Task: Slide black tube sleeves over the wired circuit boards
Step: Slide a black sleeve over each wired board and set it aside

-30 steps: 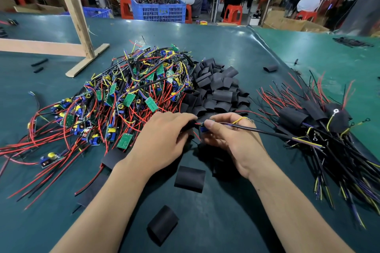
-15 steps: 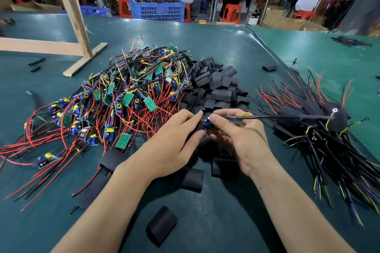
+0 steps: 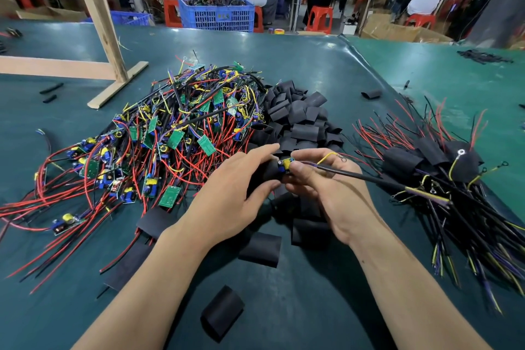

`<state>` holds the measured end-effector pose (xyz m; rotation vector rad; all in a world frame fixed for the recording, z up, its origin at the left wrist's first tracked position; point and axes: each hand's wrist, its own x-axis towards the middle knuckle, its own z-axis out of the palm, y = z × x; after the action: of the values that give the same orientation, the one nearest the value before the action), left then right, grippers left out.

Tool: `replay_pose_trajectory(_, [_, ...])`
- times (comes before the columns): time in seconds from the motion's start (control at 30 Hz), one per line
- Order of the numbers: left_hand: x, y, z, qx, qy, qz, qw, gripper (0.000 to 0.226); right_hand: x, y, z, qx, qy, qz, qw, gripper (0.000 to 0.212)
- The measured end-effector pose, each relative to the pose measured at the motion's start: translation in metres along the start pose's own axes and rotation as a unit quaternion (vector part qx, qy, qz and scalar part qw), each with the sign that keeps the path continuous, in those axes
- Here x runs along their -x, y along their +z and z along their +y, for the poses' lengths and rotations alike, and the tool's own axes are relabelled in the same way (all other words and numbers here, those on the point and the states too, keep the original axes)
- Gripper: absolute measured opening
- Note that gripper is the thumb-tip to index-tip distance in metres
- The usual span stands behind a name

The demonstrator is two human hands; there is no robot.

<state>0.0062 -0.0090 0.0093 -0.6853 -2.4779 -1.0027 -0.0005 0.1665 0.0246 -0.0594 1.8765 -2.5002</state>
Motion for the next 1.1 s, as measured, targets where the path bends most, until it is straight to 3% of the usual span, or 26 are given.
replay_pose_trajectory(0.17, [-0.001, -0.002, 0.002, 0.027, 0.006, 0.017, 0.999, 0.038, 0.001, 0.001, 0.000, 0.023, -0.008, 0.002, 1.000, 0.010])
replay_pose_trajectory(0.4, [-0.001, -0.004, -0.001, 0.040, 0.007, -0.035, 0.999, 0.028, 0.001, -0.001, 0.004, 0.076, -0.035, -0.015, 0.996, 0.008])
replay_pose_trajectory(0.57, [0.000, -0.001, 0.001, 0.046, 0.015, -0.040, 0.998, 0.033, 0.002, -0.004, 0.004, 0.074, -0.040, -0.044, 0.995, 0.012])
replay_pose_trajectory(0.77, [-0.001, -0.001, -0.001, 0.056, -0.016, -0.023, 0.998, 0.032, 0.003, -0.003, 0.003, 0.080, 0.016, -0.077, 0.994, 0.015])
replay_pose_trajectory(0.93, [-0.002, -0.003, 0.002, 0.062, -0.015, -0.021, 0.998, 0.033, 0.003, 0.001, 0.001, 0.068, -0.017, -0.019, 0.997, 0.005])
replay_pose_trajectory(1.1, [-0.002, -0.002, 0.004, 0.071, -0.016, -0.023, 0.997, 0.033, 0.005, 0.006, 0.000, 0.052, 0.028, -0.015, 0.998, 0.008])
